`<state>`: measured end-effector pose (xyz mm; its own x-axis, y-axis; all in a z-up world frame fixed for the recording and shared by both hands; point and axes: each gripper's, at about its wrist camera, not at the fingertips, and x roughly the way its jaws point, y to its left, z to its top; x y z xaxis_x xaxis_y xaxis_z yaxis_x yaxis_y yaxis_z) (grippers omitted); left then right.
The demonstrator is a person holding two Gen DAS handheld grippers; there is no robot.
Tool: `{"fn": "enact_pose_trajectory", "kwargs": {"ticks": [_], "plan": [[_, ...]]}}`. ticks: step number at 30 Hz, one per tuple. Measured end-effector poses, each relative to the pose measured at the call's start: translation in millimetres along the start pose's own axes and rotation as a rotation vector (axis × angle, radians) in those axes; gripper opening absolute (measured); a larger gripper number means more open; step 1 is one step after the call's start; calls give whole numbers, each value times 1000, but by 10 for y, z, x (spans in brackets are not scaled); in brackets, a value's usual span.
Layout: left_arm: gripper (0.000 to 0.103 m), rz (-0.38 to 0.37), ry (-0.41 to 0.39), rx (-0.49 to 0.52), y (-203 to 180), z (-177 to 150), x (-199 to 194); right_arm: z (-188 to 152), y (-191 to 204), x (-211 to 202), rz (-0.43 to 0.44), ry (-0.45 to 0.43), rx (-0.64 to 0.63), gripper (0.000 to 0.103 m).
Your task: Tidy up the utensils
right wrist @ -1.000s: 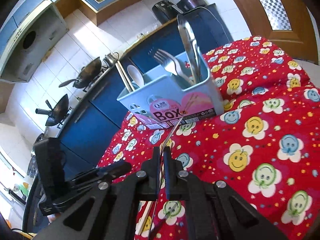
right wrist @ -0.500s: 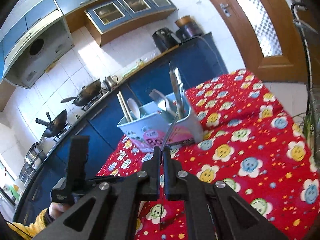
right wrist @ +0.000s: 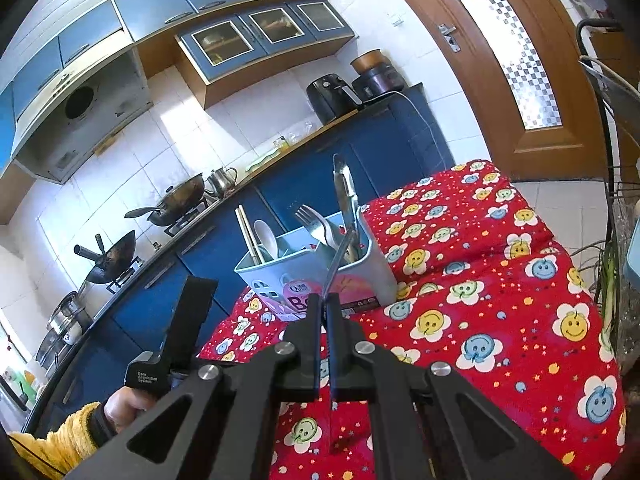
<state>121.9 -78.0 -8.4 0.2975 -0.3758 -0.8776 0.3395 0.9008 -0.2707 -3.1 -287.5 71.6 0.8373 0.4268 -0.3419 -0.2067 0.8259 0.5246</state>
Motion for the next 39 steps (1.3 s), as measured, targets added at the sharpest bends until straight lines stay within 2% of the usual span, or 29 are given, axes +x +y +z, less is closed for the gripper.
{"fn": "enact_pose_trajectory", "kwargs": {"ticks": [3, 6, 13, 17, 25, 29, 34, 39], "plan": [[4, -45, -82, 1, 44, -79, -185, 5, 56, -29, -4, -13, -22, 4], [4, -75, -208, -10, 78, -148, -425, 24, 117, -48, -10, -30, -43, 4], [4, -95, -414, -38, 179, -102, -883, 84, 259, -54, -19, -56, -87, 4], [4, -129, -502, -69, 229, 13, -1127, 118, 326, -36, -24, -65, -106, 4], [4, -60, -670, -99, 347, 435, -1448, 145, 366, 46, -33, -60, -124, 4], [4, -8, -747, -90, 341, 623, -1477, 209, 351, 104, -44, -59, -126, 4], [4, 86, -889, -67, 329, 847, -1538, 365, 365, 176, -66, -81, -161, 4], [4, 137, -990, -67, 363, 993, -1557, 533, 424, 286, -94, -96, -214, 4]]}}
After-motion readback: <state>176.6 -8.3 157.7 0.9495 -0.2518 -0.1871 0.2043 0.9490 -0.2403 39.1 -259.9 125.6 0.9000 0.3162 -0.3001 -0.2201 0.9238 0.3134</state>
